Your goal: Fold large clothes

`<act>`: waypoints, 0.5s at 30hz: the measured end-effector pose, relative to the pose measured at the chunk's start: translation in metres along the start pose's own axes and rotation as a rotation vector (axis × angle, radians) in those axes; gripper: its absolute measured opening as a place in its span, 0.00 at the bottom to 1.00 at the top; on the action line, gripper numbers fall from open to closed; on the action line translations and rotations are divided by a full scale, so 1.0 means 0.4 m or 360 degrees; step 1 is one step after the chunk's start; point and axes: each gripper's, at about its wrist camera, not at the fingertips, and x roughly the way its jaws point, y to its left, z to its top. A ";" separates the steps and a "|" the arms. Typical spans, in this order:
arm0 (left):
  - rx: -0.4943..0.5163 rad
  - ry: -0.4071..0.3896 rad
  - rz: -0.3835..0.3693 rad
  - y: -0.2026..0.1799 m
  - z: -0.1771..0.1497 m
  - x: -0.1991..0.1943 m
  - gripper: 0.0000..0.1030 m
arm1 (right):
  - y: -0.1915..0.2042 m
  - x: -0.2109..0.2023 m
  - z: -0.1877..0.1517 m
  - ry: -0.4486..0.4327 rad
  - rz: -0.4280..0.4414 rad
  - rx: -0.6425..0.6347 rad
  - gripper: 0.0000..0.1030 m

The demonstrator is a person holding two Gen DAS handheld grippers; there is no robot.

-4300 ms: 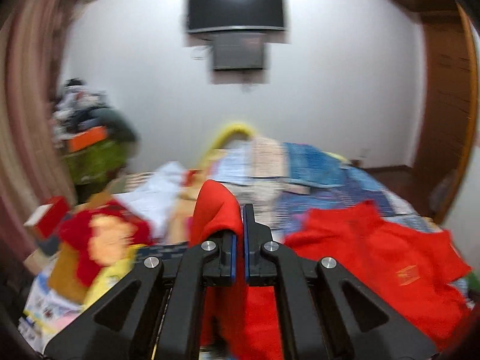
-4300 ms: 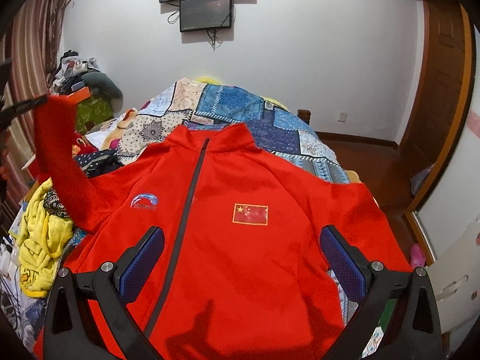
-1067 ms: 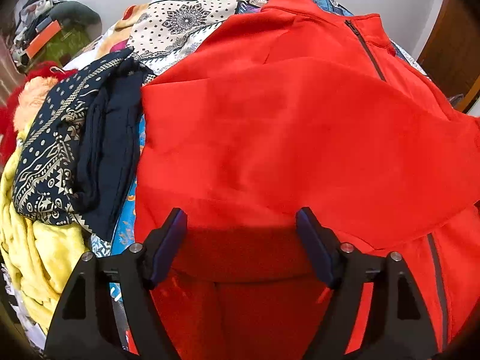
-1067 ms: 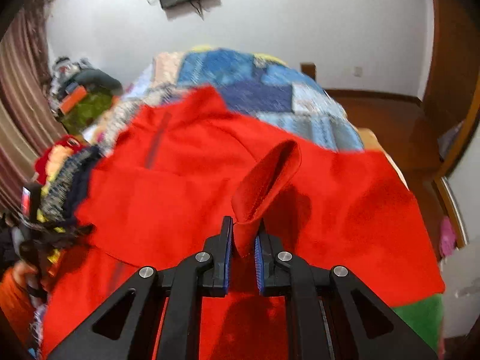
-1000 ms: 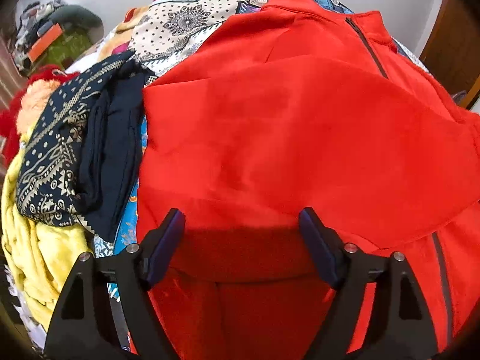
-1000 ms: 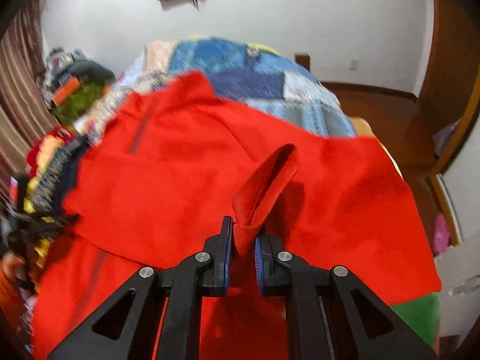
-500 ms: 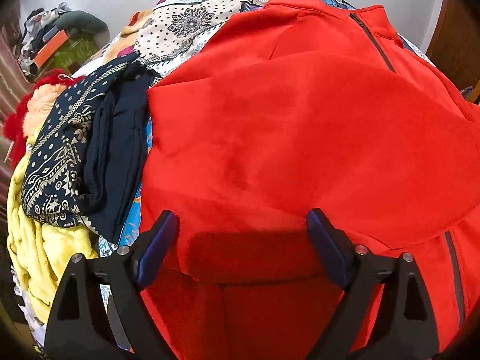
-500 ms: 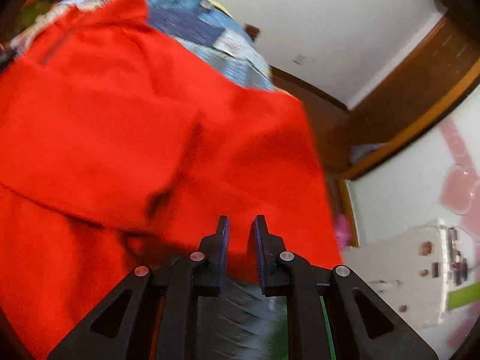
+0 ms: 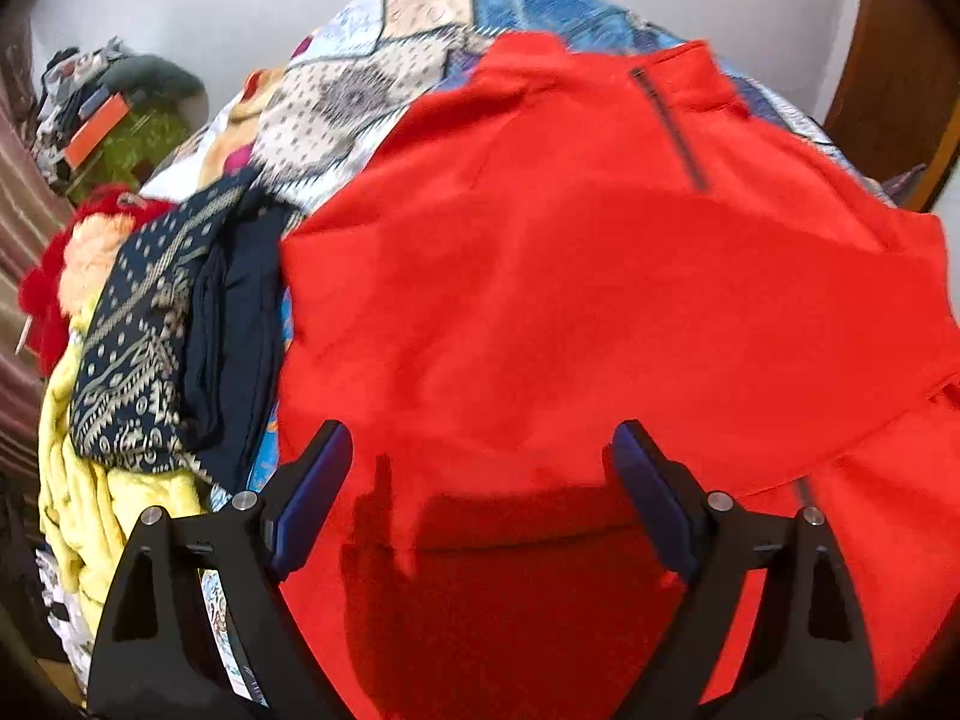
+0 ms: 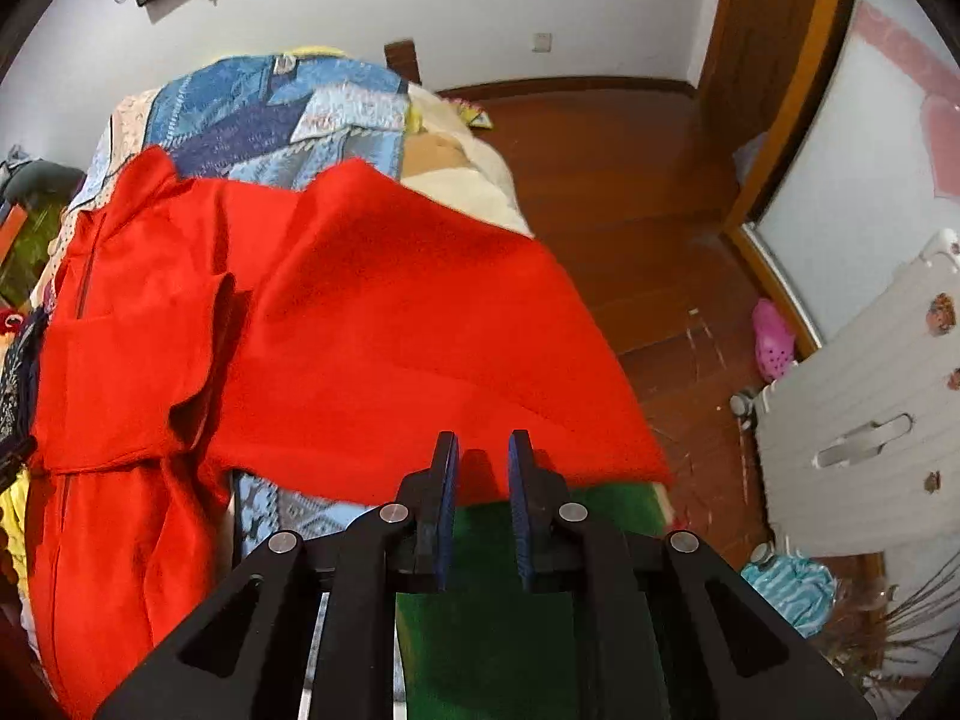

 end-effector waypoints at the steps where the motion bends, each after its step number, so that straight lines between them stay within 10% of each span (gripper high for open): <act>1: 0.0023 -0.0010 -0.0011 -0.018 0.008 -0.008 0.87 | 0.005 0.030 -0.003 0.0049 -0.0038 -0.0031 0.11; 14: 0.0222 -0.0035 -0.0243 -0.252 0.082 -0.014 0.87 | -0.085 0.070 -0.062 0.0032 -0.0164 -0.0168 0.14; 15: 0.0245 -0.0032 -0.0257 -0.273 0.085 -0.007 0.87 | -0.102 0.067 -0.067 0.0050 -0.0180 -0.0150 0.31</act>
